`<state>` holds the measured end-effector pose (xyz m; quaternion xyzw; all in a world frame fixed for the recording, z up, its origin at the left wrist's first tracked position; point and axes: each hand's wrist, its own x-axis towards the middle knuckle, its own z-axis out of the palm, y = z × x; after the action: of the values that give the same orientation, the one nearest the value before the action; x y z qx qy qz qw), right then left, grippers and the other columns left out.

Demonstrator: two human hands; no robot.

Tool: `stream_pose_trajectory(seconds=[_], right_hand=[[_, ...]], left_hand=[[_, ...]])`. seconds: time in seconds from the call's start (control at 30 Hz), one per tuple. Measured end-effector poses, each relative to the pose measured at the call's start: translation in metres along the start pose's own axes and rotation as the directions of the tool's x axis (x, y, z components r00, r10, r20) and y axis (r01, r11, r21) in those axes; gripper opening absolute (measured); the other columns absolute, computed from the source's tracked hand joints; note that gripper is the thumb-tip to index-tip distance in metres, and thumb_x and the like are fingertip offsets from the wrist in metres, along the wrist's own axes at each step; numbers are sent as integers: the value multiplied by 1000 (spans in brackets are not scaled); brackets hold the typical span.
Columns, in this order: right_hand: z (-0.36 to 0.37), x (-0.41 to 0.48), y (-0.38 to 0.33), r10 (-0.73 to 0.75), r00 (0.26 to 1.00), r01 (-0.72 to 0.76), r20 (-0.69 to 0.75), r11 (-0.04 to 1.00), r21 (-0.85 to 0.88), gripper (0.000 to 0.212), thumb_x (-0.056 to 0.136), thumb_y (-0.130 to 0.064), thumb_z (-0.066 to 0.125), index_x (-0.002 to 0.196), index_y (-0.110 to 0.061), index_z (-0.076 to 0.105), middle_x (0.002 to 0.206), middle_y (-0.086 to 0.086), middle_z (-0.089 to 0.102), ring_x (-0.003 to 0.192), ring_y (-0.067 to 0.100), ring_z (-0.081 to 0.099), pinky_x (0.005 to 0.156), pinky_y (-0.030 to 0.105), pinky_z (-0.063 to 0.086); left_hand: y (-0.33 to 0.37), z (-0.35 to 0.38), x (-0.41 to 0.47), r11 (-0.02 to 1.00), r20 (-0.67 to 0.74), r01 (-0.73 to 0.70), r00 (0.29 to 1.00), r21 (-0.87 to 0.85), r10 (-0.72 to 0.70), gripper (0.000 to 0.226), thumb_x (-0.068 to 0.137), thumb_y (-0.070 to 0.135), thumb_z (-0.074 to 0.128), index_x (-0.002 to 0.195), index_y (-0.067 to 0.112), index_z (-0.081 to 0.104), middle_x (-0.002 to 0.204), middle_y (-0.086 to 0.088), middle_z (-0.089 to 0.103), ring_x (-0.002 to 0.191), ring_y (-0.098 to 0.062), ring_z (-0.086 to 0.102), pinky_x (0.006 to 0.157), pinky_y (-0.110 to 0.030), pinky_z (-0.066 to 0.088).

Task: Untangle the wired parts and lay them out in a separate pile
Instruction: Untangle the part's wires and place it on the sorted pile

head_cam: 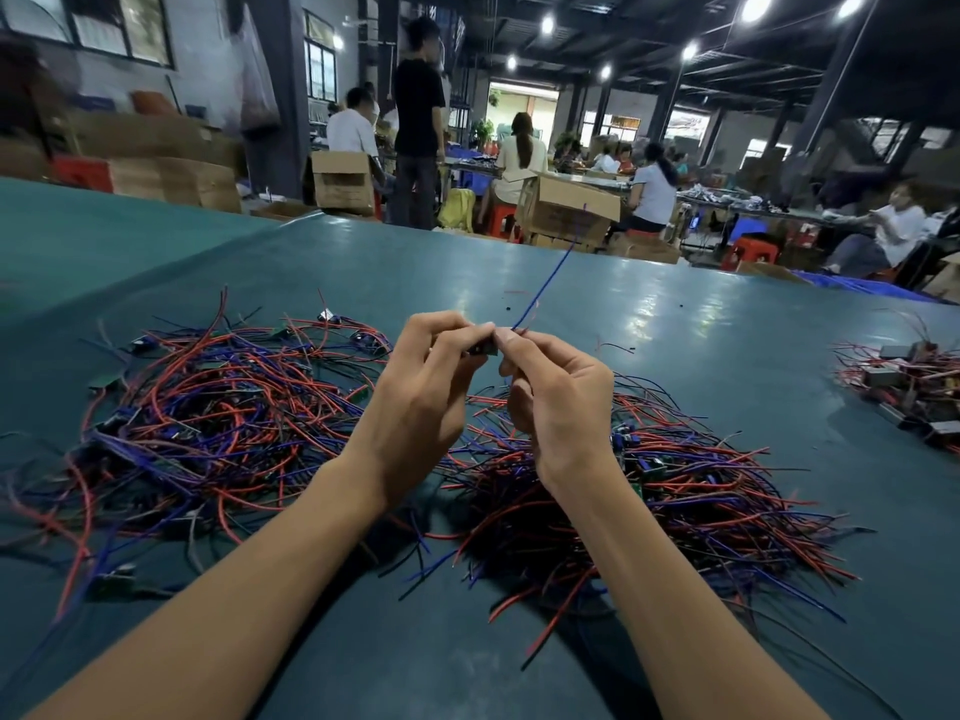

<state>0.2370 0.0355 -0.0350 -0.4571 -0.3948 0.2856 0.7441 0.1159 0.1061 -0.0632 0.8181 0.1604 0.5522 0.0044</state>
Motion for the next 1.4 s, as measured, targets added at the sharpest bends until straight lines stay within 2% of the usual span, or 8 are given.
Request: stream_pose_trajectory(seconds=[0.13,0.43,0.7,0.83,1.1,1.23,1.33,1.4], right_hand=[[1,1,3,-78,995,72,-61,993,-92,18,89,-17,75,73,-22,81,63,3,69,42,12,41,40,22,33],[1,1,10,-156,981,119,-117,956,-269,20,89,-20,76,69,-24,79,63,4,71,46,11,49,47,24,40],[-10,11,0,-69,974,60,-216,997,-51,30,89,-13,74,59,-15,71,52,0,58,34,10,35,37,19,27],[-11,11,1,-91,968,73,-236,994,-84,25,88,-16,75,63,-15,72,55,0,62,37,11,41,38,20,31],[-22,19,-4,-47,932,79,-359,994,74,22,86,-11,78,65,-14,73,63,3,69,39,10,46,37,18,34],[-29,24,-6,-33,914,100,-403,984,146,12,86,-12,79,78,-5,73,65,5,70,38,11,43,38,18,33],[-28,21,-4,-26,918,103,-396,979,176,17,88,-19,78,92,-3,73,67,5,69,39,11,41,38,20,32],[-25,19,-4,-53,930,122,-364,978,171,27,91,-28,76,105,-6,72,67,5,67,40,10,40,38,21,30]], left_hand=[[5,3,0,998,29,48,998,27,-49,29,91,-7,61,119,-4,62,112,-19,55,101,-33,54,87,-45,50],[8,7,2,988,49,114,992,106,-120,18,87,-7,63,104,-1,63,100,-16,56,88,-32,48,78,-42,42],[0,3,0,983,37,144,988,113,-149,17,86,-7,63,103,-2,63,98,-16,57,90,-33,49,80,-44,43],[-6,2,1,979,45,160,985,126,-167,16,88,-4,62,103,-1,64,99,-15,58,90,-33,49,78,-49,44],[-16,-2,-4,965,69,218,971,144,-230,16,88,-3,63,103,1,64,101,-13,58,94,-32,49,75,-54,45],[-21,-2,-6,967,57,223,971,124,-231,15,90,-1,65,105,1,64,103,-12,58,95,-30,50,81,-47,46],[-24,-2,-8,959,32,284,958,-6,-283,10,92,6,65,102,7,64,98,-1,56,90,-13,53,80,-21,44],[-28,-4,-8,885,6,443,894,-144,-447,9,88,19,68,96,15,66,90,8,61,82,0,56,72,-9,41]])
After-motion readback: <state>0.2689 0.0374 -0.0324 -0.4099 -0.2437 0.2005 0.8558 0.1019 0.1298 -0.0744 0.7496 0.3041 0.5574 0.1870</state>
